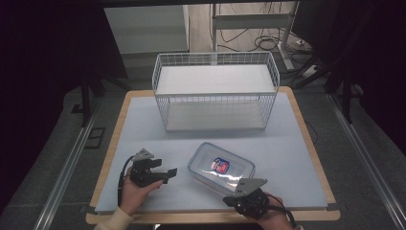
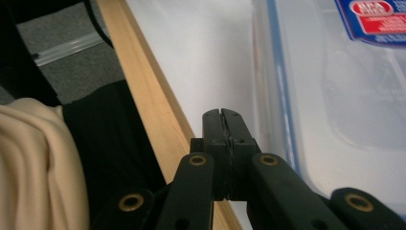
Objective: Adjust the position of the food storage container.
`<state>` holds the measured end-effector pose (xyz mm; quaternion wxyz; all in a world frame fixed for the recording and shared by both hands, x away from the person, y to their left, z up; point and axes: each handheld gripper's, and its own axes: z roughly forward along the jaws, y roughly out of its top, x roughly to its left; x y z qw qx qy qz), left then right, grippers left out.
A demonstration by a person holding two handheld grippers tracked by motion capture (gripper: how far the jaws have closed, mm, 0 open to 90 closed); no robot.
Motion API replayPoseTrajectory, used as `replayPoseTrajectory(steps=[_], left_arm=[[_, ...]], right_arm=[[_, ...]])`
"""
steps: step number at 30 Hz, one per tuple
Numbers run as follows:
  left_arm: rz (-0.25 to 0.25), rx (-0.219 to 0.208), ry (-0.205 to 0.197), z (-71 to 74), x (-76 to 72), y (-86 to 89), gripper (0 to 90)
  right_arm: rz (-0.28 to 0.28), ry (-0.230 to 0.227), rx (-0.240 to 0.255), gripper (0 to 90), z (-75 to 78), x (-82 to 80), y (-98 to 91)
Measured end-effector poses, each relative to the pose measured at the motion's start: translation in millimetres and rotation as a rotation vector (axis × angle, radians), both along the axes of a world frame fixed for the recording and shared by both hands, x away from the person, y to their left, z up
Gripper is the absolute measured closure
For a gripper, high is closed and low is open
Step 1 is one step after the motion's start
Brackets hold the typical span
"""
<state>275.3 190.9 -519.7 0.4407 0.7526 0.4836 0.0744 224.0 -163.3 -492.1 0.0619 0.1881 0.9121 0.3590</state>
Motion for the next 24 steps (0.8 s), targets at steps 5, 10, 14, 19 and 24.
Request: replayPoseTrajectory(steps=[5,10,14,19,24], left_arm=[[0.004,-0.001,-0.002,-0.3,0.0,0.3,18.2],[0.0,0.003,0.001,-1.2,0.4,0.2,18.2],[0.002,0.003,0.007,-1.7,0.6,0.1,18.2],[0.003,0.004,0.01,-2.1,1.0,0.6,18.1],[0.003,0.003,0.013,-2.8,1.5,0.7,18.0]], right_arm=[[0.001,-0.005,-0.008,89.7,-2.4,0.2,-1.7],[0.0,-0.016,-0.022,89.7,-1.4,0.8,-4.1],[-0.024,-0.028,-0.029,89.7,-0.6,3.7,-10.2],[-0.076,-0.034,-0.022,89.7,1.5,10.8,-24.7],[-0.114,-0.038,-0.015,89.7,2.6,18.6,-35.4]])
